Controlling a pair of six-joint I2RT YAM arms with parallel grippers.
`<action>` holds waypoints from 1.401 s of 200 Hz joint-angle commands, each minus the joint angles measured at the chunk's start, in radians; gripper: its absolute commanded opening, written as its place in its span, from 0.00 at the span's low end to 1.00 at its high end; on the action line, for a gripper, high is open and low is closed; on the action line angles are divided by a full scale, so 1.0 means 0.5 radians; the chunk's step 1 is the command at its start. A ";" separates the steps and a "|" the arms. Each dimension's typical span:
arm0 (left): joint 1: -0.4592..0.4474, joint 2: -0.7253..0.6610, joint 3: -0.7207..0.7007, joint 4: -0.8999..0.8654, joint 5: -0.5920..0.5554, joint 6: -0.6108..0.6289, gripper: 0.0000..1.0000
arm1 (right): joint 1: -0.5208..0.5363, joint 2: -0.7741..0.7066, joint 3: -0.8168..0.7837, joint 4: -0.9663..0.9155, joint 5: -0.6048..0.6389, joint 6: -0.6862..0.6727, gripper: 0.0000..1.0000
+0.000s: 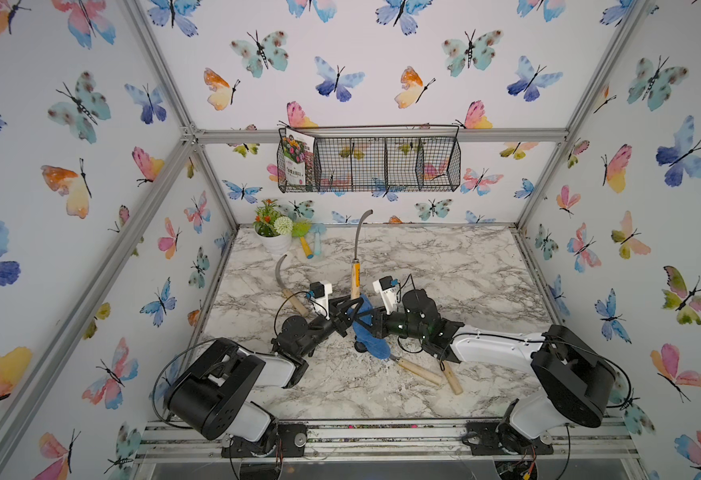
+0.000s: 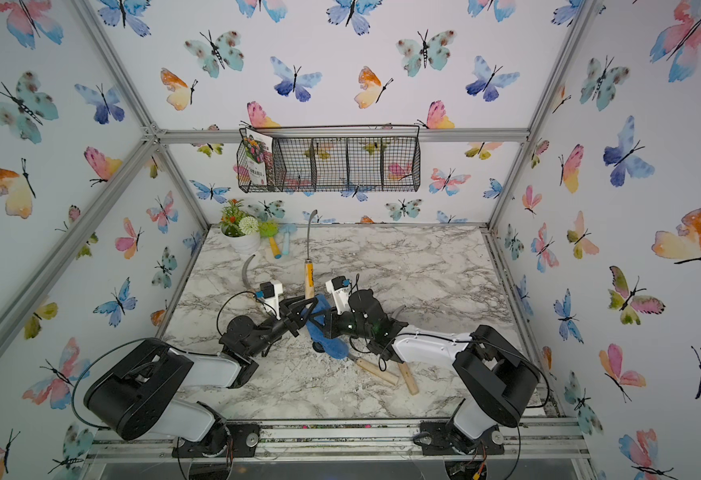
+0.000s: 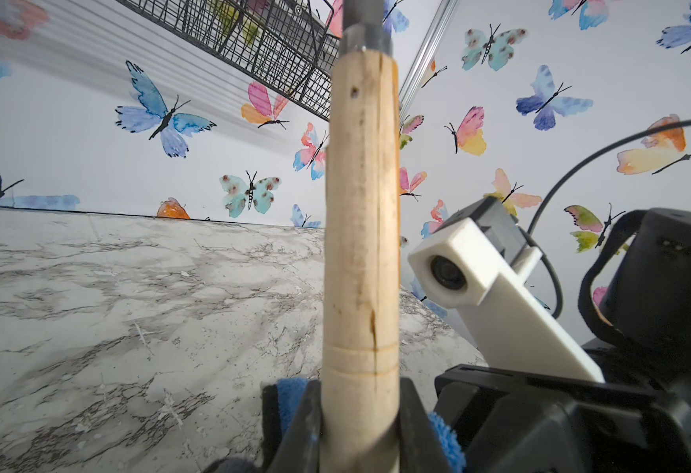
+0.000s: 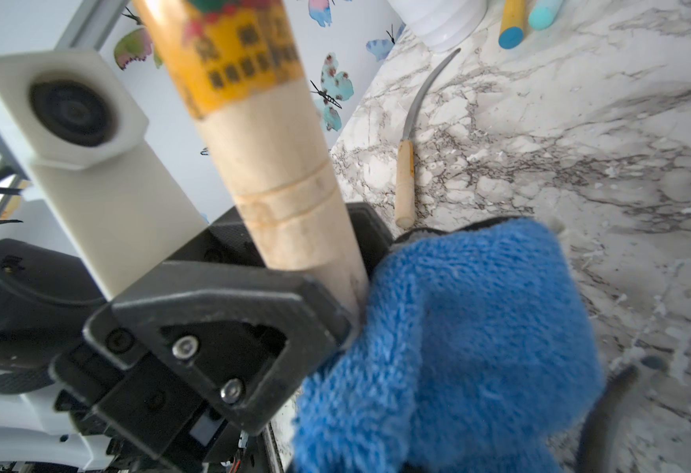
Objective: Wipe small sickles with rags
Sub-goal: Wipe the small sickle.
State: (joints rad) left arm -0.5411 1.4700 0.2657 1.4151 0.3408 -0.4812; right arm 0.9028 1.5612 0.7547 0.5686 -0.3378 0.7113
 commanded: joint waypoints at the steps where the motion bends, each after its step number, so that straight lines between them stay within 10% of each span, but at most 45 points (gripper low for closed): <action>1: 0.015 -0.048 0.033 -0.024 0.102 -0.036 0.00 | 0.008 -0.115 -0.107 0.292 -0.021 0.015 0.02; 280: -0.018 -0.012 0.117 -0.050 0.518 -0.088 0.00 | 0.112 -0.374 -0.207 0.313 0.356 -0.104 0.02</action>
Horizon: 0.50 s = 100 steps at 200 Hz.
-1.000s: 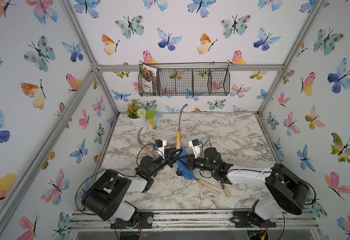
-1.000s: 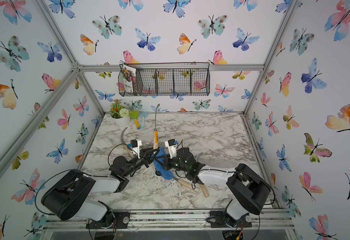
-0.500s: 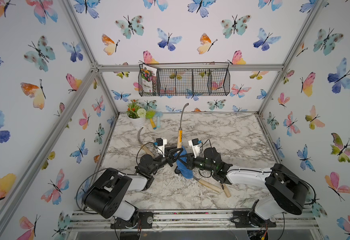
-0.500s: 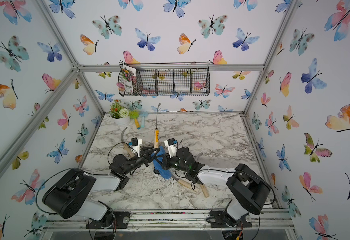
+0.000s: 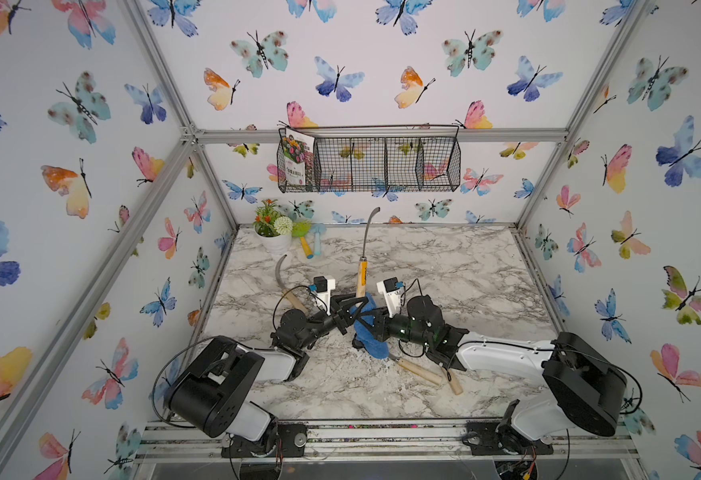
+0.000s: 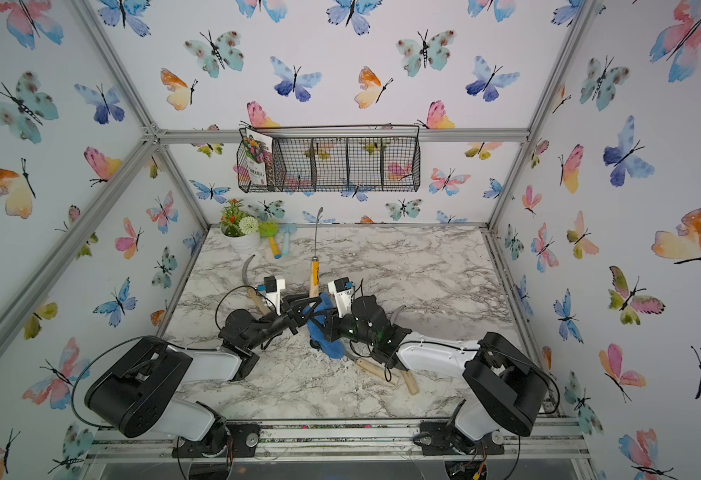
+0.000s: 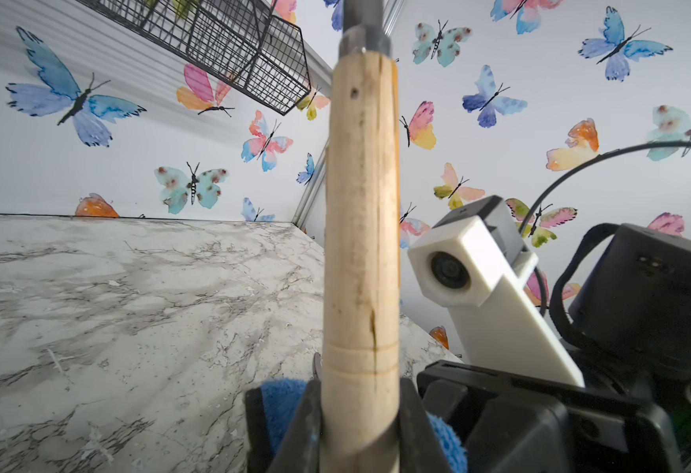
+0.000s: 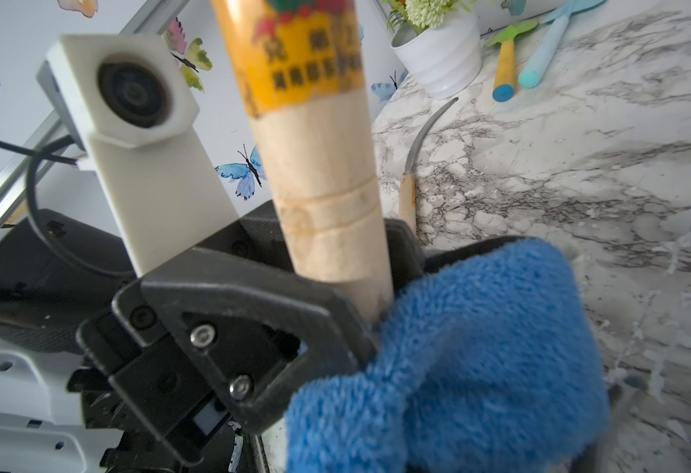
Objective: Wipe small sickles with rags
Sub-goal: Wipe the small sickle.
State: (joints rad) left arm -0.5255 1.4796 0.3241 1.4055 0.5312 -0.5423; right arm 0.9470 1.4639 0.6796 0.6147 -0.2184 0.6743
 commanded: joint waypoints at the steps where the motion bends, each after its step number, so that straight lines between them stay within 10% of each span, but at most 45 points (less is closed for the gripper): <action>1: -0.050 -0.030 0.000 -0.031 0.137 0.035 0.00 | 0.023 -0.179 -0.056 0.215 0.120 -0.030 0.02; 40: -0.069 -0.023 0.016 -0.043 0.152 0.042 0.00 | 0.023 0.150 0.332 -0.149 -0.071 -0.072 0.02; 100: -0.100 -0.060 0.002 -0.072 0.136 0.085 0.00 | 0.023 -0.112 0.037 0.132 0.093 -0.004 0.02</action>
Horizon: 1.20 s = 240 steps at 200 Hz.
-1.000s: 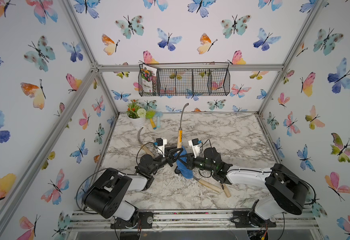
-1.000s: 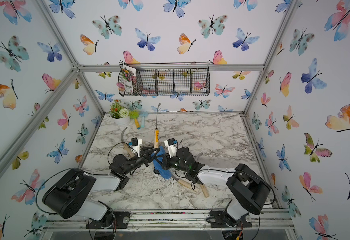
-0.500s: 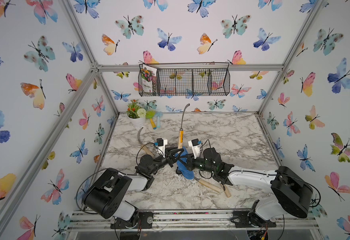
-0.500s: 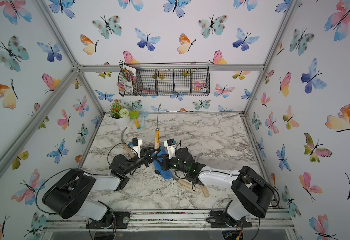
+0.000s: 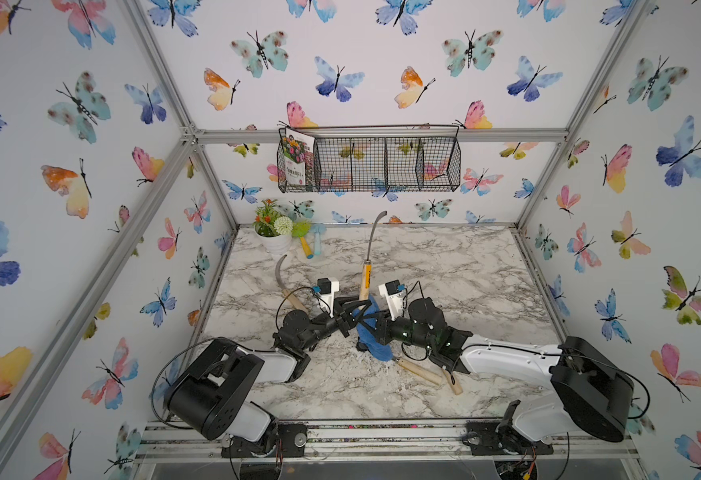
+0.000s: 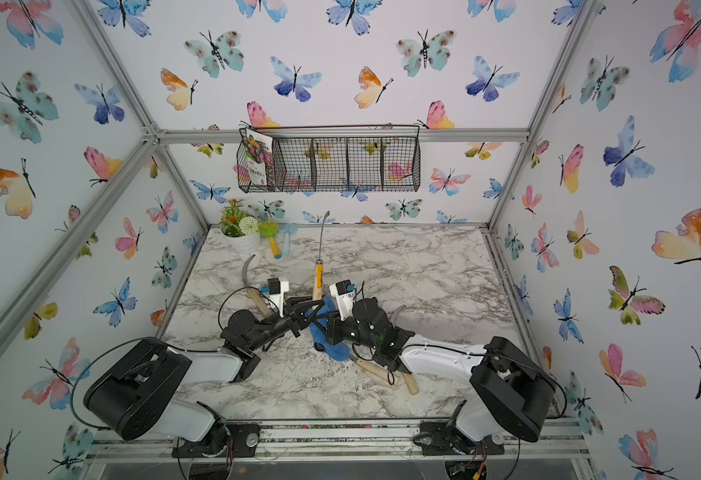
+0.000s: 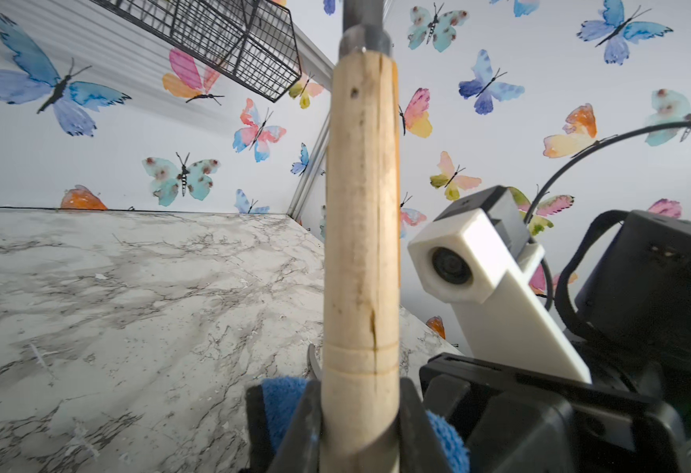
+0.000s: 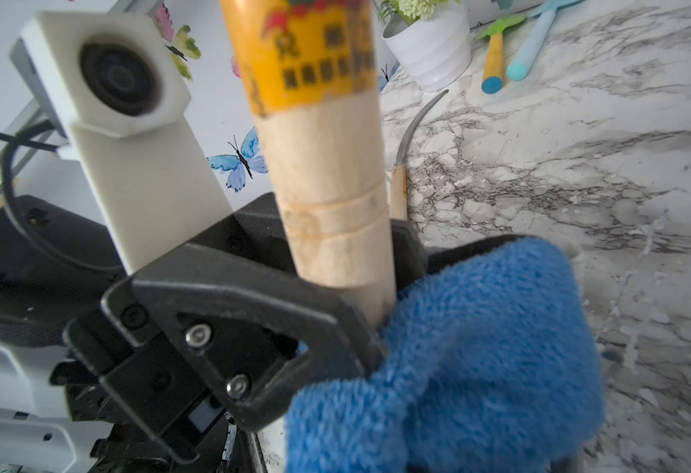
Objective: Wipe small sickles with rags
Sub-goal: Wipe the small sickle.
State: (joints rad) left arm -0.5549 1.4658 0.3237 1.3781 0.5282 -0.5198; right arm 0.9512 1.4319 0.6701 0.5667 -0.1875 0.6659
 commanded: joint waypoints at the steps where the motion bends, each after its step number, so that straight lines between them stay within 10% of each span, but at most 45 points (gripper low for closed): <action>1: -0.041 -0.033 0.005 -0.017 0.144 0.041 0.00 | 0.015 -0.041 0.065 0.219 0.024 0.011 0.02; 188: -0.390 -0.434 0.033 -0.763 -0.617 0.464 0.00 | -0.439 -0.497 -0.043 -0.369 0.143 0.068 0.02; 240: -0.405 -0.356 0.119 -0.856 -0.625 0.484 0.00 | -0.418 -0.090 0.108 -0.076 -0.443 0.044 0.02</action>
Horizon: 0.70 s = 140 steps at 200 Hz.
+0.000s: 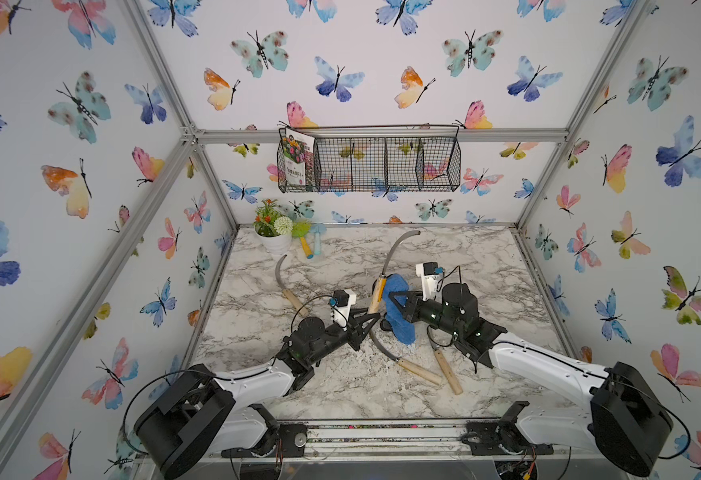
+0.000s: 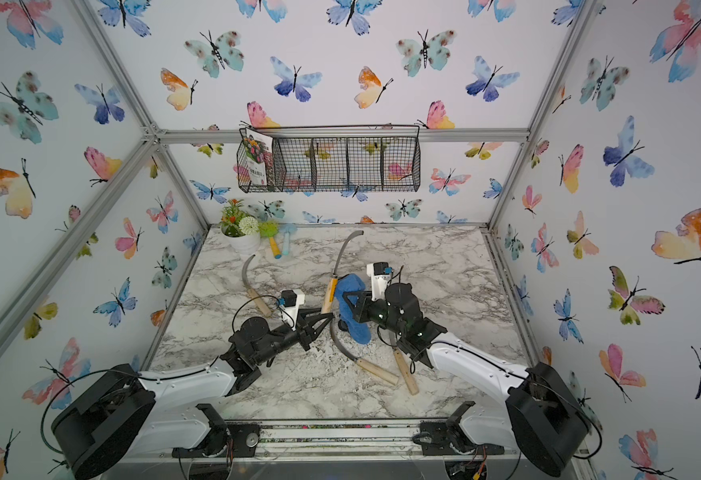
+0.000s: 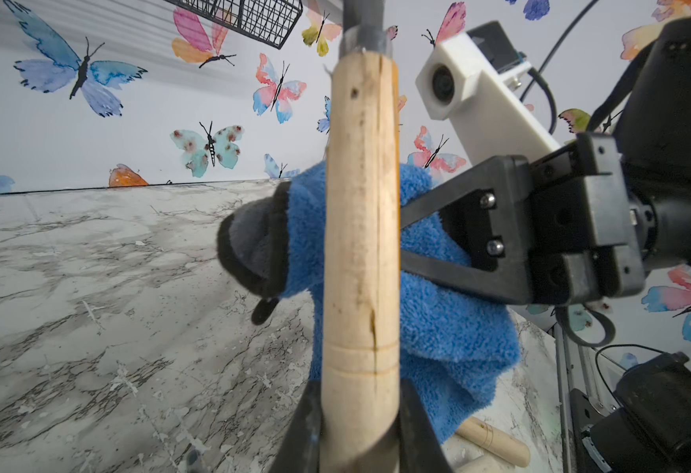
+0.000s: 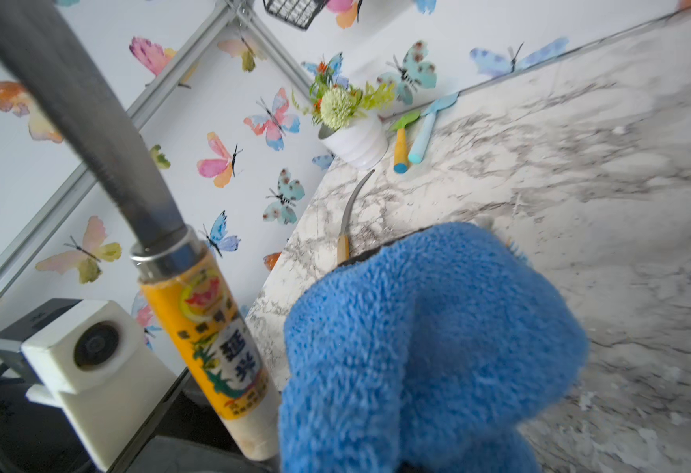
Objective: Wipe small sickles with rags
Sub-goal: Wipe the small sickle.
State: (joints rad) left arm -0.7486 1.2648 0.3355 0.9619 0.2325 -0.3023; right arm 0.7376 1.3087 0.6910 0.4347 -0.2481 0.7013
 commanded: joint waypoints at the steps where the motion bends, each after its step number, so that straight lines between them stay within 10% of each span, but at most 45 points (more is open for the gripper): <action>1: -0.018 0.047 0.097 -0.023 -0.032 0.049 0.00 | 0.009 0.164 0.066 0.195 -0.325 -0.026 0.02; 140: -0.023 0.130 0.154 -0.065 0.020 0.037 0.00 | -0.069 -0.058 0.288 0.091 -0.289 -0.080 0.03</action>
State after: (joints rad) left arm -0.7547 1.3087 0.4004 0.9623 0.2314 -0.2913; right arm 0.7059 1.3338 0.7521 0.4534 -0.3569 0.6872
